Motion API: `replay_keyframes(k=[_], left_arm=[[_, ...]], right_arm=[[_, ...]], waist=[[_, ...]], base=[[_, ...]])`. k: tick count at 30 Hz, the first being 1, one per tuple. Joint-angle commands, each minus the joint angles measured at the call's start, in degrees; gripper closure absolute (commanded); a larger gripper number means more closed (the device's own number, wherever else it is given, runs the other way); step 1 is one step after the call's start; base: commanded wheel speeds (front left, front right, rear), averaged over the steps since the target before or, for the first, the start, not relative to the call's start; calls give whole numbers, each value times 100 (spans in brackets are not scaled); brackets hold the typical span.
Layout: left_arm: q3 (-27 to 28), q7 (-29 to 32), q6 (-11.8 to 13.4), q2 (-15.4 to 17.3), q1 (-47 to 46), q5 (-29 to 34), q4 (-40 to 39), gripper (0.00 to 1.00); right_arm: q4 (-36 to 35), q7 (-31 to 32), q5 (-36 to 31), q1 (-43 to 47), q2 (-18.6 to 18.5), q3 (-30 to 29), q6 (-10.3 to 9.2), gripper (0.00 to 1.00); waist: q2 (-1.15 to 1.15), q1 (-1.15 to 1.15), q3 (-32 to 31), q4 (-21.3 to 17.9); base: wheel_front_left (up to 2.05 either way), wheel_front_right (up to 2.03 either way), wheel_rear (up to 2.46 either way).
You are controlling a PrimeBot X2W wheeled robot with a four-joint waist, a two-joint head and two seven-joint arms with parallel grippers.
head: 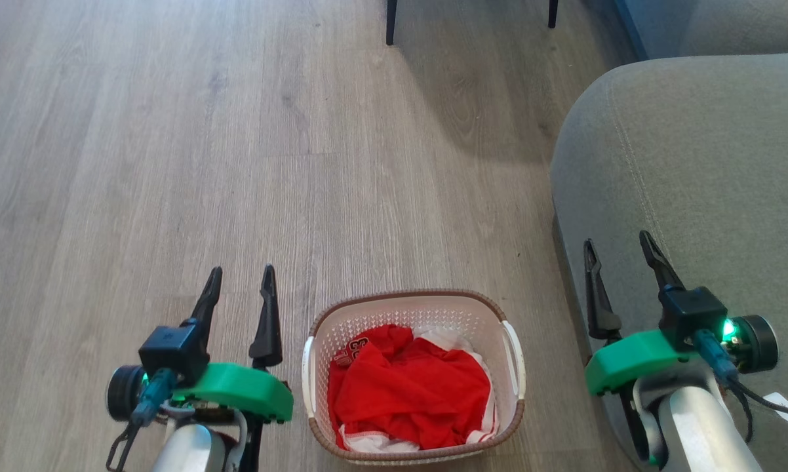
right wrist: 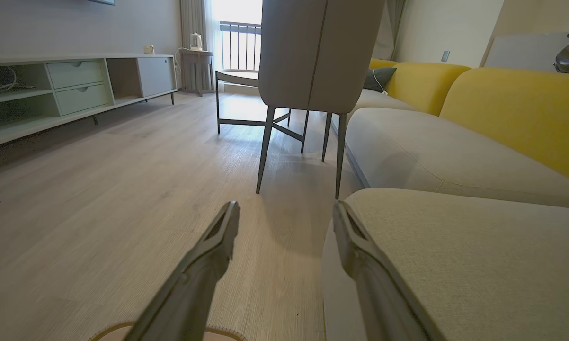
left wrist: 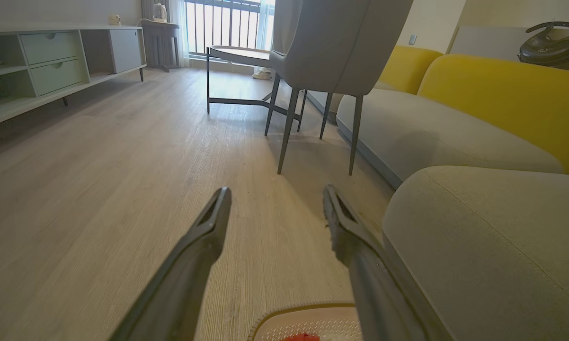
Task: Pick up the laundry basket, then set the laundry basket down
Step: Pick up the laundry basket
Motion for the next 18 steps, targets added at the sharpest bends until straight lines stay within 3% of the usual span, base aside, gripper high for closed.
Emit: replay_keyframes(k=[1,18], left_arm=[[193,-36,14,-23,-200,-32,-170,0],[180,-36,18,-23,-389,-204,-122,0]], right_arm=[[-166,-68,15,-161,-2,138,41,0],[-242,-68,-89,-326,-2,180,41,0]], waist=[[0,0,5,-1],[0,0,479,2]], base=[[0,0,0],[0,0,0]])
